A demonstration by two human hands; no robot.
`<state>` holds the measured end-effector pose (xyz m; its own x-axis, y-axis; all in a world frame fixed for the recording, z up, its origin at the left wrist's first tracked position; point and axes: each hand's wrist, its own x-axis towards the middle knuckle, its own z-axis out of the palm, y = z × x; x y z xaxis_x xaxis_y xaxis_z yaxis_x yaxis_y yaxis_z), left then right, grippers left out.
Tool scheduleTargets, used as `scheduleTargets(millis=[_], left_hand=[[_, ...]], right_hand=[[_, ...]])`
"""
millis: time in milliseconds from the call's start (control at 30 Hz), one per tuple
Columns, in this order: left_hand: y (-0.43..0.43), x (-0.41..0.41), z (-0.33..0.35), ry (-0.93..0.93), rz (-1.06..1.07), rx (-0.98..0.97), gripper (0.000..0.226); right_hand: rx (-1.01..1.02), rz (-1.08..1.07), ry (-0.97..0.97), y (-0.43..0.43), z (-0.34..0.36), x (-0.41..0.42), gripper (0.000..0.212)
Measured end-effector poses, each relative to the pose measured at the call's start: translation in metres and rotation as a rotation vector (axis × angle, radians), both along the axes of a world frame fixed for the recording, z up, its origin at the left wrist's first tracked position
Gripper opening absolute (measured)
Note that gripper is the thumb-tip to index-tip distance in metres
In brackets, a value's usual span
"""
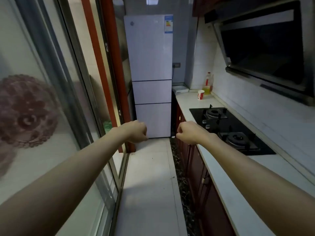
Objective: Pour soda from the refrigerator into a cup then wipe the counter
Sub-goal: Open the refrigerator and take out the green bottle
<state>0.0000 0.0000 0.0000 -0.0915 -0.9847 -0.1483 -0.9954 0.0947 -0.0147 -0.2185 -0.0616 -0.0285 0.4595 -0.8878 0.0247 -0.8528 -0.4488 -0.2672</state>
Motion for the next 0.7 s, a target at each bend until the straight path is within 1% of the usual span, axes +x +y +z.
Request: scheduleTargets(millis=[133, 233, 400, 533, 700], left_hand=[[-0.035, 0.0, 0.0, 0.0, 0.083, -0.002, 0.032], [-0.062, -0.002, -0.004, -0.009, 0.092, 0.022, 0.031], [-0.111, 0.007, -0.013, 0.023, 0.112, 0.027, 0.027], [-0.152, 0.026, -0.024, 0.027, 0.096, 0.039, 0.029], [-0.221, 0.065, -0.035, 0.03, 0.071, 0.023, 0.034]], right_hand=[[-0.01, 0.014, 0.02, -0.046, -0.003, 0.0, 0.026], [-0.042, 0.033, -0.017, -0.081, -0.008, 0.006, 0.027], [-0.014, 0.064, 0.012, -0.133, -0.023, 0.024, 0.024], [-0.001, 0.082, 0.028, -0.174, -0.032, 0.043, 0.029], [-0.016, 0.064, 0.04, -0.24, -0.036, 0.08, 0.026]])
